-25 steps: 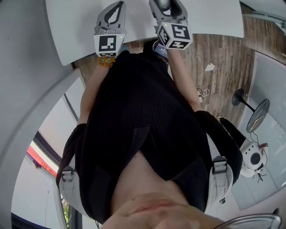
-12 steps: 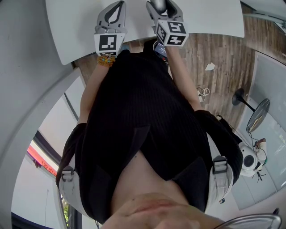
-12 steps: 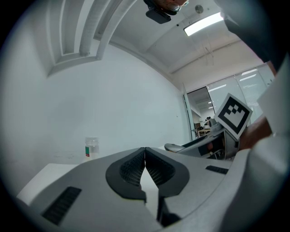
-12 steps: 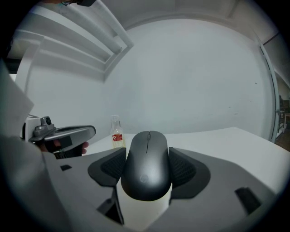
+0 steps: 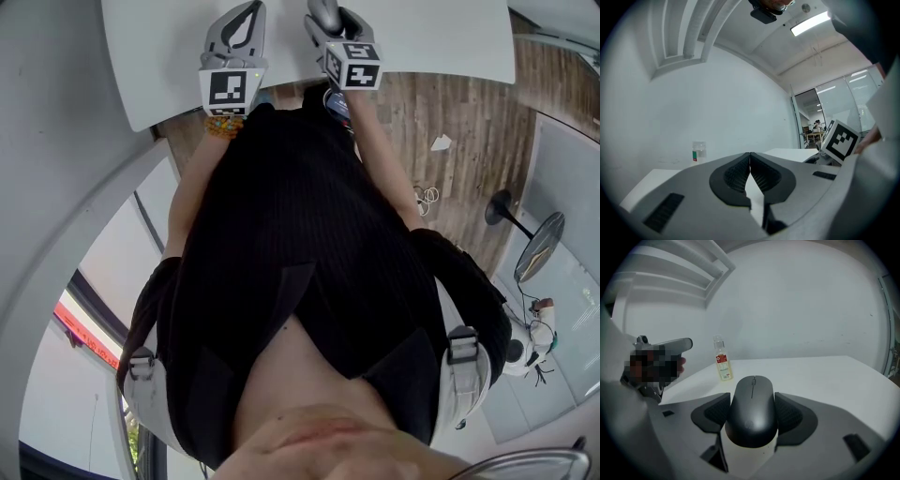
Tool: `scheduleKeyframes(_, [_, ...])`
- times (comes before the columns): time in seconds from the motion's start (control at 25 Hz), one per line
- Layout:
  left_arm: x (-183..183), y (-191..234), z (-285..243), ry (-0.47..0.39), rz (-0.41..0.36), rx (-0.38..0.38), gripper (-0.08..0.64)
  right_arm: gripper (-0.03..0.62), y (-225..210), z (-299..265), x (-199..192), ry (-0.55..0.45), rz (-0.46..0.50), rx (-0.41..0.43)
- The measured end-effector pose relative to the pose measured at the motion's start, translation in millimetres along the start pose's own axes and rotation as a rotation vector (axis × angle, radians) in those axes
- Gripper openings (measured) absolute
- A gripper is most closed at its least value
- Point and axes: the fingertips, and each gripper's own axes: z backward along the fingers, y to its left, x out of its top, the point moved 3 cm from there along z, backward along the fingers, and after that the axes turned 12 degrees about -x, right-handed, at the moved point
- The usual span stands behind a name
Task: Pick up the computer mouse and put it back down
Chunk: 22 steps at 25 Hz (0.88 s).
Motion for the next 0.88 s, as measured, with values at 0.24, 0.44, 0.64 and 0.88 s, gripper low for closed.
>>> scheduleKeyframes(0.24, [-1.0,1.8,1.1,0.003,0.000,0.005,0.014,0.281,-1.6,-15.7,-30.5,0.118,0.014,-0.007])
scheduleKeyframes(0.44, [-1.2,2.1,2.0,0.003,0.000,0.007,0.014,0.281,-1.2,-20.4,-47.1,0.176,0.018,-0.006])
scheduleKeyframes(0.64, [-1.4,0.8,2.3,0.003,0.001,0.005,0.014,0.282,0.5,-24.8,-58.1,0.205,0.031,-0.001])
scheduleKeyframes(0.88, [-1.0,1.7,3.5,0.005,-0.002,0.008,0.014,0.282,0.9,-28.6,-64.9,0.233,0.064,-0.021])
